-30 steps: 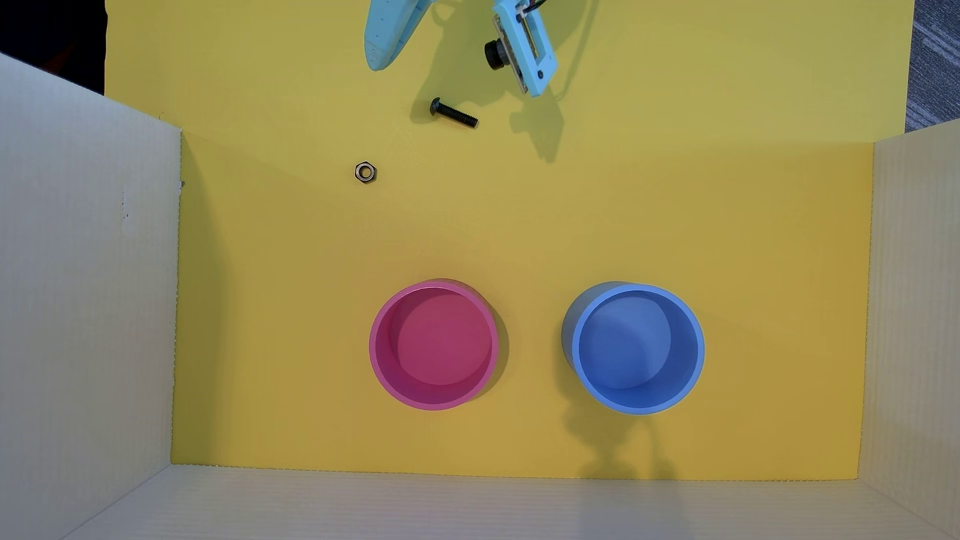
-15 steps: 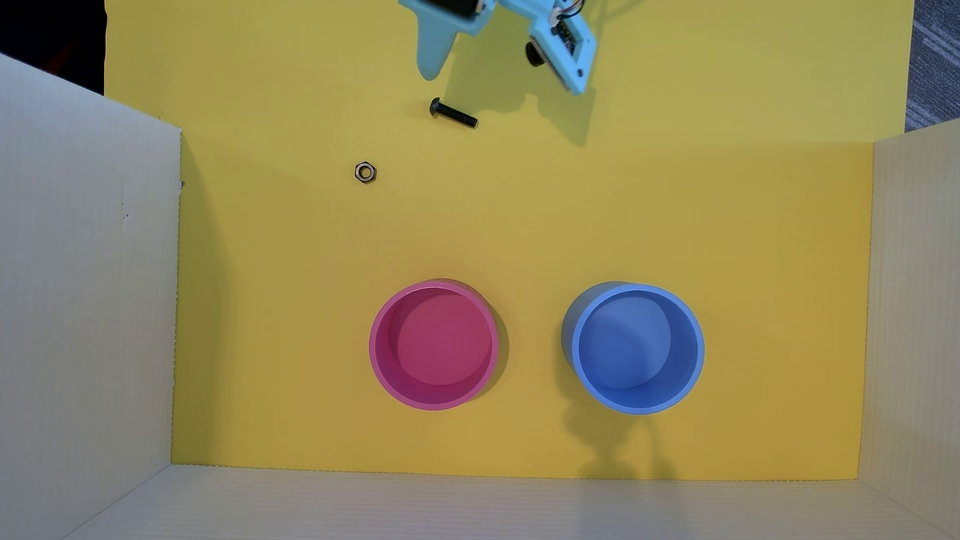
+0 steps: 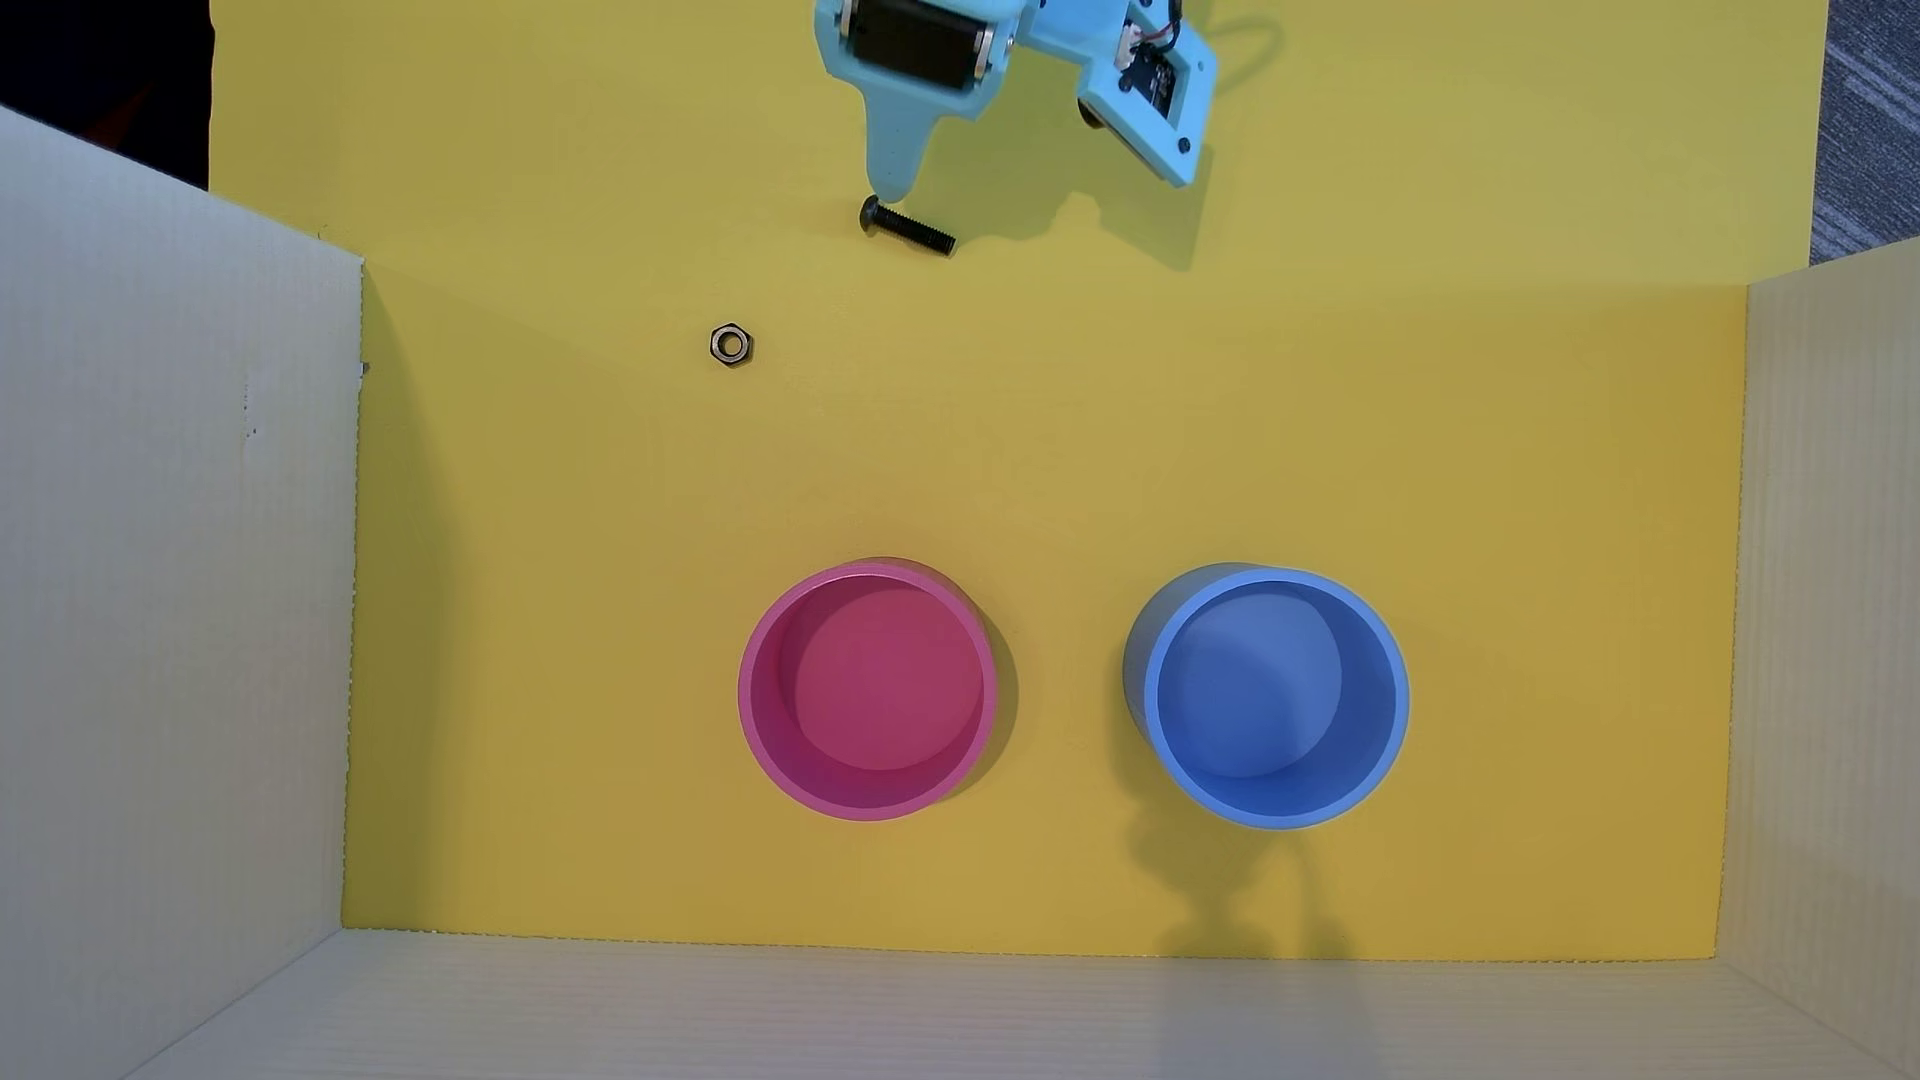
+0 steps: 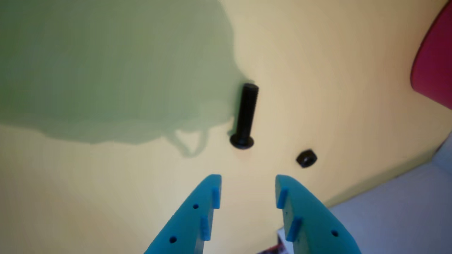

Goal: Pick up the bolt and place it in the pink box

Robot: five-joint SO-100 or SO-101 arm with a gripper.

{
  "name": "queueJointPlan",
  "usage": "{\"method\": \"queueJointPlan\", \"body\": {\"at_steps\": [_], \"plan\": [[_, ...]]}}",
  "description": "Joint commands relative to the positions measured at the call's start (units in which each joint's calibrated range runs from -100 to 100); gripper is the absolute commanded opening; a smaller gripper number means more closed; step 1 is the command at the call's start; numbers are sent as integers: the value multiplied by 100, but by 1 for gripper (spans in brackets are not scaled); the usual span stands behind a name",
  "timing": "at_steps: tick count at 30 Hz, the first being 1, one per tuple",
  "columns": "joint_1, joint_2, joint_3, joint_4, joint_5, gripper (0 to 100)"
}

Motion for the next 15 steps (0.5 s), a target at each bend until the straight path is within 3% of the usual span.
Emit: {"method": "queueJointPlan", "body": {"at_steps": [1,15], "plan": [[-32,278,-363,-58,3,12],[-179,2113,-1602,2,-195,12]]}}
